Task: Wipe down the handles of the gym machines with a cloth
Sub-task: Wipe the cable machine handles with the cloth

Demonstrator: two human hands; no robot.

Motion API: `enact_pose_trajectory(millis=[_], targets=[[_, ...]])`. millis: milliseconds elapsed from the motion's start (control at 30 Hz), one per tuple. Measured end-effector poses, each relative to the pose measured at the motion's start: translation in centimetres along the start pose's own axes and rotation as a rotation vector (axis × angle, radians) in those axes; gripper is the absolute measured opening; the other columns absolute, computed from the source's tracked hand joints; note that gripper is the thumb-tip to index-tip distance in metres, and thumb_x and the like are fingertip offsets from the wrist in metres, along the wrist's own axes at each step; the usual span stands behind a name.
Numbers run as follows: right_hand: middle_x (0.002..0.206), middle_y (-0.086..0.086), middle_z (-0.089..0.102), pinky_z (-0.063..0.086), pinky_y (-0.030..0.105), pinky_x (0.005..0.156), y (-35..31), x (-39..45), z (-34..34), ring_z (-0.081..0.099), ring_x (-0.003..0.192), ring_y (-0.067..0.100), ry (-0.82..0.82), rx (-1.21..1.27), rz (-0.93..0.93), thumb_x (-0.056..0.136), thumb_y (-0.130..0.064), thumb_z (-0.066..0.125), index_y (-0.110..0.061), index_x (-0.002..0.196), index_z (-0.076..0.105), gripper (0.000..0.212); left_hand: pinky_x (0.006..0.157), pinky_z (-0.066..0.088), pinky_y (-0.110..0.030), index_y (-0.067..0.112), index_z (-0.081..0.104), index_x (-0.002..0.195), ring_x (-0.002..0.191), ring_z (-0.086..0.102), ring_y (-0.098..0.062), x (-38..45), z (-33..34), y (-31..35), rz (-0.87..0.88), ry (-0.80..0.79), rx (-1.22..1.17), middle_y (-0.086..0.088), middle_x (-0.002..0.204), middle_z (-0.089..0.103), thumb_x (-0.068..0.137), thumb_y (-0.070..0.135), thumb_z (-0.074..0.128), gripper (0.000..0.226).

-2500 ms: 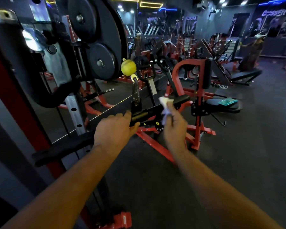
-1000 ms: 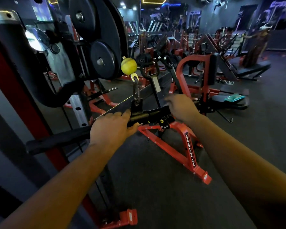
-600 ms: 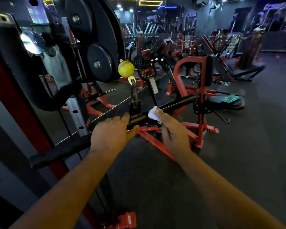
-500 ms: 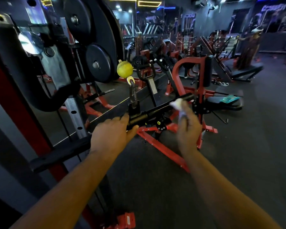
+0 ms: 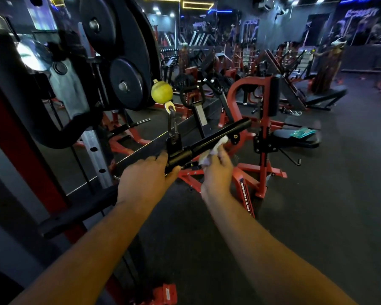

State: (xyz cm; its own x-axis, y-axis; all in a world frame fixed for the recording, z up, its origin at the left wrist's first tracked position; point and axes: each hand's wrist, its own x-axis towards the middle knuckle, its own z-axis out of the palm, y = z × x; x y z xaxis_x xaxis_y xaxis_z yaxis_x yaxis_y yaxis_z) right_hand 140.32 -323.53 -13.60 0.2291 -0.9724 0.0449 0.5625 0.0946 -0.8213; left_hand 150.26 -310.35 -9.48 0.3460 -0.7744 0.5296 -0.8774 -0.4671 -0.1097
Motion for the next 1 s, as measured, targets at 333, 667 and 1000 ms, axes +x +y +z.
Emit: enact_pose_trajectory(millis=[333,667,1000], targets=[[0.120,0.004,0.070,0.055,0.038,0.093,-2.5,5.8,-5.7,0.067,0.109,0.023,0.218,-0.256,-0.133,0.102,-0.008,0.049,-0.021,0.138,0.063,0.040,0.057,0.039,-0.031,0.024,0.050,0.139,0.087,0.066,-0.020,0.3,-0.7,0.5,0.009,-0.003,0.100,0.001,0.100,0.067,0.102,0.065,0.035,0.057],[0.124,0.008,0.069,0.055,0.033,0.094,-3.9,7.9,-4.2,0.068,0.108,0.024,0.007,-1.092,-0.484,0.103,-0.008,0.049,-0.016,0.143,0.056,0.042,0.056,0.045,-0.030,0.025,0.052,0.136,0.082,0.065,-0.018,0.6,-0.5,0.6,-0.012,0.000,0.035,0.003,0.095,0.065,0.101,0.066,0.039,0.056],[0.129,-0.005,0.065,0.056,0.016,0.073,-2.7,1.9,-4.6,0.066,0.091,-0.005,-0.271,-0.940,-0.706,0.100,-0.005,0.053,-0.016,0.140,0.060,0.042,0.058,0.046,-0.031,0.025,0.049,0.140,0.085,0.066,-0.019,0.8,-0.6,0.6,-0.002,-0.029,0.086,0.001,0.099,0.065,0.101,0.064,0.038,0.056]])
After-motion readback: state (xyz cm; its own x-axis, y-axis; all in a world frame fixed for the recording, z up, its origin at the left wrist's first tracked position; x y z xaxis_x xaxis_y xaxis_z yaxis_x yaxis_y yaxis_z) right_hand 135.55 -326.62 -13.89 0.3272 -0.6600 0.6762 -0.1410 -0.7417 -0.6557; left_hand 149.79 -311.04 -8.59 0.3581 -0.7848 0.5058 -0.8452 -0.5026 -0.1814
